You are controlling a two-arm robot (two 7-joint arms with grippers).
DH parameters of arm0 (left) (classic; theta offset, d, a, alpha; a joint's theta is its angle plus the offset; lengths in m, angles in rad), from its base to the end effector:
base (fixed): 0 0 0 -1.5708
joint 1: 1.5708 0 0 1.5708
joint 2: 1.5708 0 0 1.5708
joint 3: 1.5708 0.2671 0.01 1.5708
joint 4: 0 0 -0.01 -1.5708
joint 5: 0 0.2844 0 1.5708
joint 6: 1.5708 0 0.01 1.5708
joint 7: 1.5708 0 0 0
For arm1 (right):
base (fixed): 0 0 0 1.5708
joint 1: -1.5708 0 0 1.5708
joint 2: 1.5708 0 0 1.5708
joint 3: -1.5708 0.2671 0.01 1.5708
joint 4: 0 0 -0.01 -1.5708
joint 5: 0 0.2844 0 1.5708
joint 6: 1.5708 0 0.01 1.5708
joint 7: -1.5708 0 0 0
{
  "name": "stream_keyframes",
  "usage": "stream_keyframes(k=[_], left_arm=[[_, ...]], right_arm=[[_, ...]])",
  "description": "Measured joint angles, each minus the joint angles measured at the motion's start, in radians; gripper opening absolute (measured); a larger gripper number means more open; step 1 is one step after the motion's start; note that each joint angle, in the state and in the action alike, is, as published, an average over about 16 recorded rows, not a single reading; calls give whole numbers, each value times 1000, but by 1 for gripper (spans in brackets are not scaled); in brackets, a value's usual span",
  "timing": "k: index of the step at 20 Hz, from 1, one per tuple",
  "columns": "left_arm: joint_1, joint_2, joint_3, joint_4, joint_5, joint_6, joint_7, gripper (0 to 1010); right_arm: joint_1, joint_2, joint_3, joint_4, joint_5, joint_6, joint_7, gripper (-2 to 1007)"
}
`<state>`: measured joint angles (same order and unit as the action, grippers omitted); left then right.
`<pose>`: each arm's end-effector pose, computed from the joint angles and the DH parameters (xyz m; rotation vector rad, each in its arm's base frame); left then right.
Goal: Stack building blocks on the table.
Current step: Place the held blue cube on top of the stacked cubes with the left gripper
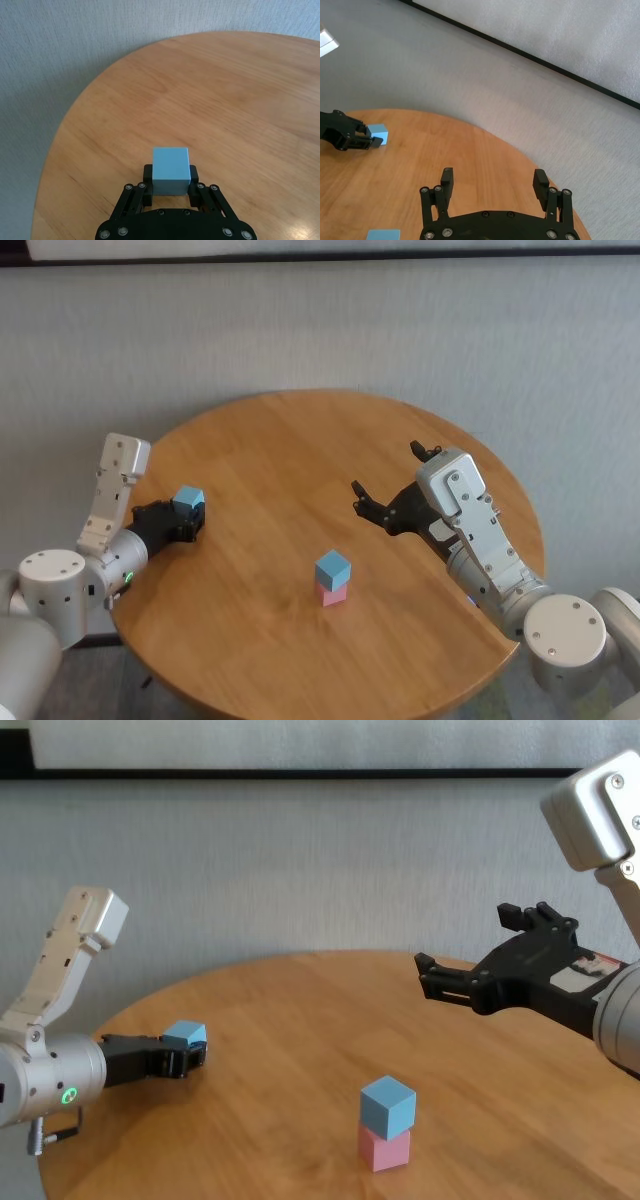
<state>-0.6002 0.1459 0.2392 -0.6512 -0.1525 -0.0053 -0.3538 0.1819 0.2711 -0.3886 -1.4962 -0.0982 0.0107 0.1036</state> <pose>0.4317 0.0314 -0.3202 0.3058 0.2169 1.1558 0.3333 0.0304 -0.2630 -0.2804 -0.3367 -1.1007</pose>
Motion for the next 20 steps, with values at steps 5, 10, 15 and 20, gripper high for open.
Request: stream_keyframes(k=[5, 10, 15, 20], left_arm=[[7, 1, -2, -9, 0, -12, -2, 405], [24, 10, -3, -39, 1, -18, -11, 405], [56, 38, 4, -112, -1, -1, -48, 405], [98, 80, 21, -225, -13, 35, -112, 405]], right_arm=[[0, 0, 0, 0, 0, 0, 0, 1005], [0, 0, 0, 0, 0, 0, 0, 1005], [0, 0, 0, 0, 0, 0, 0, 1005], [0, 0, 0, 0, 0, 0, 0, 1005]])
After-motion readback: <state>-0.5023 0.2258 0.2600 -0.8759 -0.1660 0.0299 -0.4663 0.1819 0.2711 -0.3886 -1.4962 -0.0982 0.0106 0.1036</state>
